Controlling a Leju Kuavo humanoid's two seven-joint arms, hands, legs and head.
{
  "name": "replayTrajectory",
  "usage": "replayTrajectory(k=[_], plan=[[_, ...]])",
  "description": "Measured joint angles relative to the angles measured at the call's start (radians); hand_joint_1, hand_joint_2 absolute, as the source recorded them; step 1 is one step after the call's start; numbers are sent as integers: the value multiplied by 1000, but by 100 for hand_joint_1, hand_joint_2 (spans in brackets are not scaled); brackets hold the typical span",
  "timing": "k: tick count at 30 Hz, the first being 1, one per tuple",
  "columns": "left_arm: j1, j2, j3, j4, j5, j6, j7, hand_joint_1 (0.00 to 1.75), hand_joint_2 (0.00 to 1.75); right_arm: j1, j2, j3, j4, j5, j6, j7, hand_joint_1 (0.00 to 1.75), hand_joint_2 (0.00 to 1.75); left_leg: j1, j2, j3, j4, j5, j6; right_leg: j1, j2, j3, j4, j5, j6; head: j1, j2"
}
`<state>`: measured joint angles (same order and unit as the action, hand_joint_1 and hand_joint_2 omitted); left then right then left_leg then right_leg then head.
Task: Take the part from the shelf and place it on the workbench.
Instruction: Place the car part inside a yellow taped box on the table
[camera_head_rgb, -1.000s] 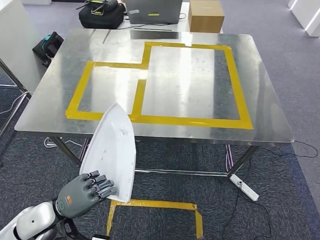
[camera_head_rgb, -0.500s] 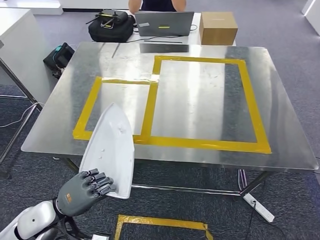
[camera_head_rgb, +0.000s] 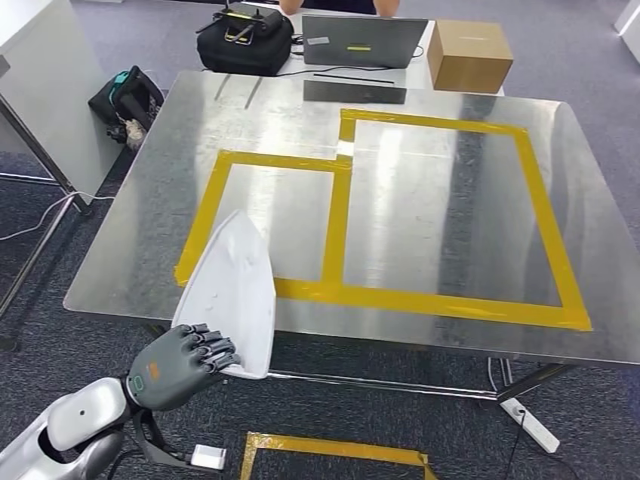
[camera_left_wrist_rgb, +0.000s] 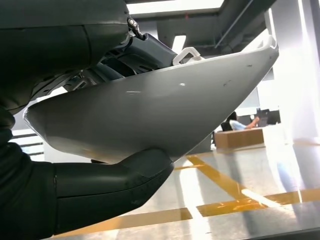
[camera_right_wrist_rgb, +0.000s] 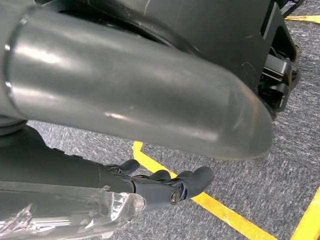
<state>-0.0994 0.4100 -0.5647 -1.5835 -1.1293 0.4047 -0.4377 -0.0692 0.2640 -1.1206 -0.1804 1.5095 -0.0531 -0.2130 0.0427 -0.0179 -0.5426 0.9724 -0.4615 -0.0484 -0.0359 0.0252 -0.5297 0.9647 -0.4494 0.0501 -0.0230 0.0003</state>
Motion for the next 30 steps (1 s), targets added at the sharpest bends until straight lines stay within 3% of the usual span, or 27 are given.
replayTrajectory(k=[4, 9, 20, 30], plan=[[-68, -27, -21, 32, 1, -43, 16, 175, 175, -2, 1, 6, 0, 3, 4, 0, 0, 0, -4, 0, 2, 0, -5, 7, -2, -1, 2, -3, 1, 7, 1, 0], [-119, -51, -46, 62, 5, -67, 22, 175, 175, -3, 2, 12, 0, 7, 9, 6, 0, 0, -11, 2, 5, 0, -9, 12, -7, -3, 8, -12, -13, 37, 0, 0], [-223, -128, -127, 132, -3, -119, 41, 175, 175, -7, 2, 30, 0, 14, 18, 6, 0, 0, -8, 2, 13, -2, -6, 11, -5, -3, 8, -1, -15, 39, 0, 0], [-248, -146, -155, 166, 11, -132, 64, 175, 175, -6, 3, 30, 0, 13, 21, 6, 0, 0, -9, 2, 13, -1, -5, 12, -6, -3, 8, 0, -15, 39, 0, 0]])
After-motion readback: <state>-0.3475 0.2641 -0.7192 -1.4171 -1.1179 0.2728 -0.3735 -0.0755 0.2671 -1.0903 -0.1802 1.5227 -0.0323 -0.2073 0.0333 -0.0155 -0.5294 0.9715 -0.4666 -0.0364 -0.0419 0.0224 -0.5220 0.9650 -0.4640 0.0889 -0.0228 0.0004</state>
